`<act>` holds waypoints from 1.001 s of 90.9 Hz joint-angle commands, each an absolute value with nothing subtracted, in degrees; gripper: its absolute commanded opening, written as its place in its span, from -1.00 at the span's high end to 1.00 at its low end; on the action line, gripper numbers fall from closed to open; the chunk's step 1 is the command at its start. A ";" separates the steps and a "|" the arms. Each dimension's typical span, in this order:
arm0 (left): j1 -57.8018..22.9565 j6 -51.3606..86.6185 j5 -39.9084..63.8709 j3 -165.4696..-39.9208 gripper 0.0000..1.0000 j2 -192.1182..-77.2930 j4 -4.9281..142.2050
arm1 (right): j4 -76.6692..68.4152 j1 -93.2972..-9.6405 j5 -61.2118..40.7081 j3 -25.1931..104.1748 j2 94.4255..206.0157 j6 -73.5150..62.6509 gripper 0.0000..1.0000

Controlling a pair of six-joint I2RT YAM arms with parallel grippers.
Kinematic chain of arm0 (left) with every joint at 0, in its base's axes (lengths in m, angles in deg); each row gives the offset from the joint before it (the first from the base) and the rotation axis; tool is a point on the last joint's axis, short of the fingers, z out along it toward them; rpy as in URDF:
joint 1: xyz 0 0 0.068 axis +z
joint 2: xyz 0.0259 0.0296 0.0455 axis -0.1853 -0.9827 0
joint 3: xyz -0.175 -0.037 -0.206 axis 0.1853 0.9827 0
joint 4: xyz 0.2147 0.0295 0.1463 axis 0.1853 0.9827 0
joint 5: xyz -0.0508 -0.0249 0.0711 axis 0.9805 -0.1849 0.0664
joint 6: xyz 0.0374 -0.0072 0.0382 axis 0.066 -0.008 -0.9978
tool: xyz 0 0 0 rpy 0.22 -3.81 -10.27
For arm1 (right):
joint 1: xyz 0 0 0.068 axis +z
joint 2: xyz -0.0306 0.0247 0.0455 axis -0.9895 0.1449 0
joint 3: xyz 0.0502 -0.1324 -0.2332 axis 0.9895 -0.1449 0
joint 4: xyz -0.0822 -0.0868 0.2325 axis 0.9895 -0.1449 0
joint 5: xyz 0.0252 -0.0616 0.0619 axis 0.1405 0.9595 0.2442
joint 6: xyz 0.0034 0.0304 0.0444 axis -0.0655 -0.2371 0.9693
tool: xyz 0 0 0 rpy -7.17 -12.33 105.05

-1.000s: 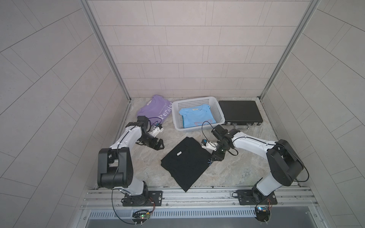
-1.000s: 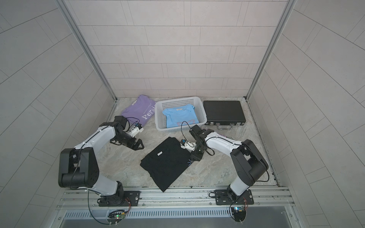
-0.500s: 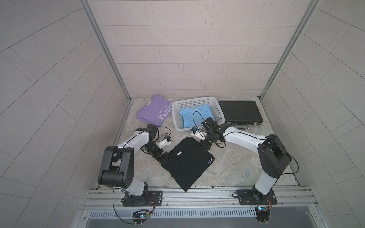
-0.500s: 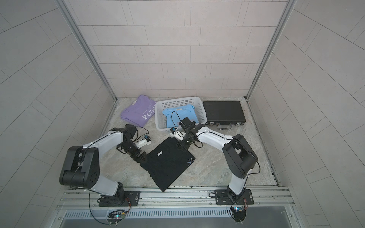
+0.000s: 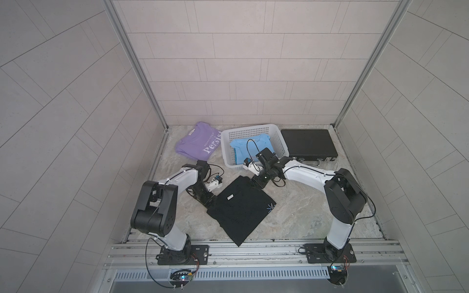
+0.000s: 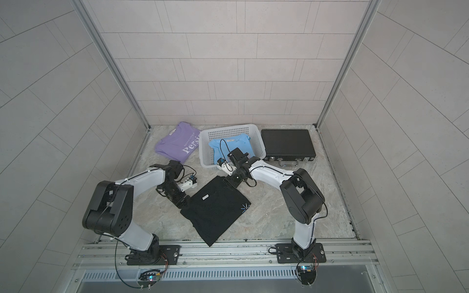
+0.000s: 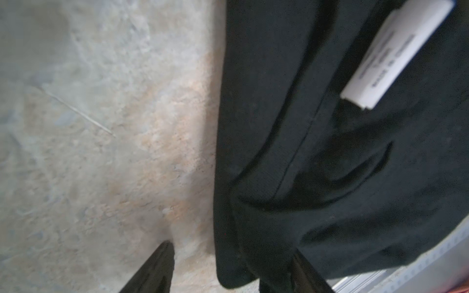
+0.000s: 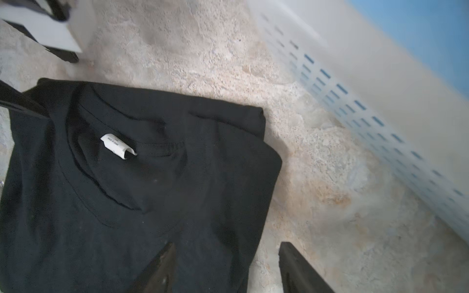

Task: Put the folded t-shirts into the basket
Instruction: Adjust the T-shirt at the center of the board, then pick up the T-shirt from the center of the board.

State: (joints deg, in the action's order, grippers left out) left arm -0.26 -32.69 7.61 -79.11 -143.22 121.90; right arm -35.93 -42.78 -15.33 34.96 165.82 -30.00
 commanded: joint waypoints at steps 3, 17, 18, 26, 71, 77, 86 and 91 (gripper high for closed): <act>-1.27 -32.70 8.70 -78.34 -0.14 -145.71 122.66 | -34.78 -42.89 -14.34 34.49 166.56 -28.95 -0.36; -1.25 -32.26 8.20 -78.24 0.26 -145.23 122.51 | -33.04 -43.09 -14.15 33.73 166.27 -26.94 -0.36; -1.22 -32.19 8.20 -78.22 0.30 -145.05 122.45 | -32.86 -43.09 -14.11 33.61 166.19 -26.73 -0.36; -1.19 -32.22 8.69 -78.36 0.58 -142.89 122.16 | -30.61 -43.09 -14.07 32.47 165.55 -25.32 -0.36; -1.09 -34.31 8.39 -80.80 1.00 -140.19 118.16 | -18.24 -40.83 -10.96 30.93 169.49 -15.66 -0.48; -1.03 -34.31 8.26 -80.43 1.00 -139.87 118.12 | -17.78 -40.80 -9.10 30.77 170.08 -14.89 -0.61; -1.03 -34.26 8.40 -80.22 1.00 -139.32 118.21 | -16.57 -40.80 -6.92 30.54 170.49 -14.92 -0.69; -1.01 -34.22 8.56 -80.06 1.00 -138.93 118.26 | -16.76 -40.80 -6.55 30.95 171.28 -14.90 -0.69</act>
